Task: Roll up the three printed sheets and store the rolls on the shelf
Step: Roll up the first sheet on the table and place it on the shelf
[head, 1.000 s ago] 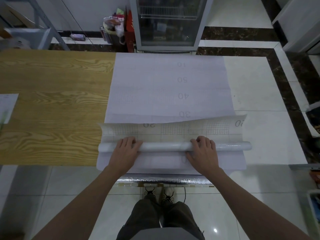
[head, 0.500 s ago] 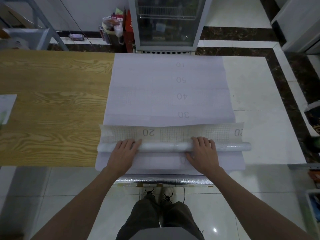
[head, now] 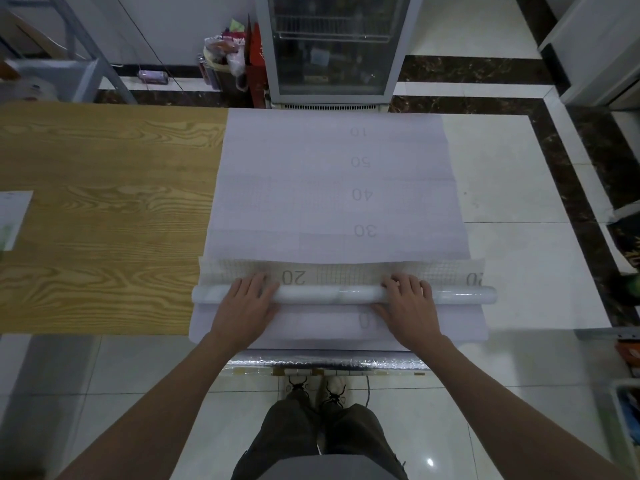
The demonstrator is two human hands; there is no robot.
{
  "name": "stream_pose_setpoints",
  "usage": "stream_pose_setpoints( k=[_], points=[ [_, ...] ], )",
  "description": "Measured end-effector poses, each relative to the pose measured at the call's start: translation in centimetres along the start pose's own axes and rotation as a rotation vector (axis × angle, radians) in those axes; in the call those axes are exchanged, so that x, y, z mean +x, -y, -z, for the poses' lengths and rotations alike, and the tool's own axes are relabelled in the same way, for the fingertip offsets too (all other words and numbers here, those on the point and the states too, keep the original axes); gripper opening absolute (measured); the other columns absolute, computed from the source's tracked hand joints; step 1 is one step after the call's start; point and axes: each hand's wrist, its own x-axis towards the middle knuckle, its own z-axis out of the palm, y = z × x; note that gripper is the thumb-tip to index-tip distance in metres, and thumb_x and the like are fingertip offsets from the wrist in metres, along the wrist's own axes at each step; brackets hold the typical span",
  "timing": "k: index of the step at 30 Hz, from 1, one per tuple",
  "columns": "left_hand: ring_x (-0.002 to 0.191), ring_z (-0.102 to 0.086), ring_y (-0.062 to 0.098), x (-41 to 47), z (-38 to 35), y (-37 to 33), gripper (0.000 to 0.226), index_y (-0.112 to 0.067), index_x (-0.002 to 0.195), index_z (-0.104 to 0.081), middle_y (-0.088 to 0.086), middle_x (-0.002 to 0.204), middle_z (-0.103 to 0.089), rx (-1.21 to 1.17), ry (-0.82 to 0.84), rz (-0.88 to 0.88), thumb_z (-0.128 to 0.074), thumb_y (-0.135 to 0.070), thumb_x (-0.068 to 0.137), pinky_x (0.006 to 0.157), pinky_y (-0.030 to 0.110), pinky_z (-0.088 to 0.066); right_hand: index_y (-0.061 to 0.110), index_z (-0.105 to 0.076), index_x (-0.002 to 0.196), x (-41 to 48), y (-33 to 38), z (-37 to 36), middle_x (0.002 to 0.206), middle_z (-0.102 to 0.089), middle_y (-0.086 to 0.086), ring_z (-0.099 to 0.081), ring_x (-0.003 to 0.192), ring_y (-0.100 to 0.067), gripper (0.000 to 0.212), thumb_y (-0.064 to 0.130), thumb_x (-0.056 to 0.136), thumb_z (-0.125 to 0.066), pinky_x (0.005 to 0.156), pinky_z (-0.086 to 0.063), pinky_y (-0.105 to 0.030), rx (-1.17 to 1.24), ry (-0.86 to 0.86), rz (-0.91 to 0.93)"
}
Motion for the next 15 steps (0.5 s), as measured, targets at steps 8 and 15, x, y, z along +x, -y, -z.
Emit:
stream_pose_setpoints(
  k=[8, 15],
  points=[
    [0.104, -0.055, 0.032, -0.55, -0.15, -0.23, 0.048, -0.014, 0.138, -0.049, 0.013, 0.119, -0.058, 0.004, 0.003, -0.037, -0.057, -0.014, 0.09, 0.092, 0.042, -0.043, 0.015, -0.061, 0.114, -0.21, -0.03, 0.16, 0.111, -0.064, -0.005, -0.059, 0.101, -0.029, 0.051, 0.059, 0.09, -0.053, 0.094, -0.038, -0.043, 0.017, 0.045, -0.002],
    [0.102, -0.057, 0.033, -0.32, -0.54, -0.32, 0.041, -0.011, 0.135, -0.049, 0.015, 0.115, -0.061, 0.033, -0.018, 0.004, -0.053, -0.02, 0.095, 0.092, 0.044, -0.046, 0.015, -0.062, 0.115, -0.31, -0.52, 0.53, 0.109, -0.063, -0.005, -0.059, 0.1, -0.027, 0.046, 0.052, 0.093, -0.048, 0.094, -0.038, -0.042, -0.01, 0.021, 0.044]
  ],
)
